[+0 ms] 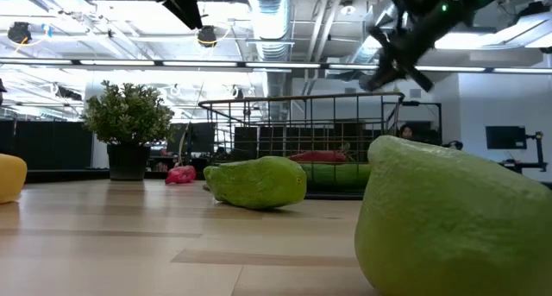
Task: Build produce basket
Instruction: Put the eggplant into the wire basket
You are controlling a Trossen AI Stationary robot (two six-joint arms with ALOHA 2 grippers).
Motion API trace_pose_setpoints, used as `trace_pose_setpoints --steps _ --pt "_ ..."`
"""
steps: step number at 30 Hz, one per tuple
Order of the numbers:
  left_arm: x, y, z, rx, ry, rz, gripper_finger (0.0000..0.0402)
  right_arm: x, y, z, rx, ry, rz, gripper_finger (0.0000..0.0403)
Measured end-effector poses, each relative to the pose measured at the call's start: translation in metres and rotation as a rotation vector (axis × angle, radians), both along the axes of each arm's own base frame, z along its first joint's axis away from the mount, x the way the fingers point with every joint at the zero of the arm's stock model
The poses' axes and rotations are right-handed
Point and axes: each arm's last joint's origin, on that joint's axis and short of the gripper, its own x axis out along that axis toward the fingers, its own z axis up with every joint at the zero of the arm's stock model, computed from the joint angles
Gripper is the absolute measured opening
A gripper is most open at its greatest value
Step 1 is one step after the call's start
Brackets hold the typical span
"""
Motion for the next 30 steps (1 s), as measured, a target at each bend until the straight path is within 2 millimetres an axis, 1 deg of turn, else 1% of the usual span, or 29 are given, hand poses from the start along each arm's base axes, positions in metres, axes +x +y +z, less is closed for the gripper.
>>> trace_pose_setpoints --steps 3,6,8,13,17,21,27,30 --pt "0.000 0.000 0.000 -0.002 -0.003 0.003 0.0218 0.016 0.017 0.009 -0.053 -0.083 0.105 0.0022" --pt "0.000 0.000 0.000 -0.004 -0.006 0.006 0.0218 0.028 0.037 0.012 -0.066 -0.113 0.201 0.0025" --pt "0.000 0.000 0.000 -0.005 -0.008 0.008 0.0218 0.036 0.051 0.010 -0.061 -0.107 0.261 0.0025" --pt "0.000 0.000 0.000 -0.010 -0.016 0.017 0.0218 0.056 0.080 -0.002 -0.042 -0.058 0.380 0.0021" --pt "0.000 0.000 0.000 -0.012 -0.019 0.021 0.0218 0.072 0.097 -0.019 -0.013 0.006 0.450 0.0027" --pt "0.000 0.000 0.000 -0.018 -0.028 0.031 0.0218 0.089 0.108 -0.042 0.009 0.096 0.480 0.0026" --pt "0.000 0.000 0.000 -0.023 -0.035 0.038 0.0218 0.109 0.116 -0.085 0.081 0.245 0.492 0.0024" --pt "0.000 0.000 0.000 -0.023 -0.034 0.039 0.0218 0.115 0.116 -0.101 0.099 0.301 0.489 0.0029"
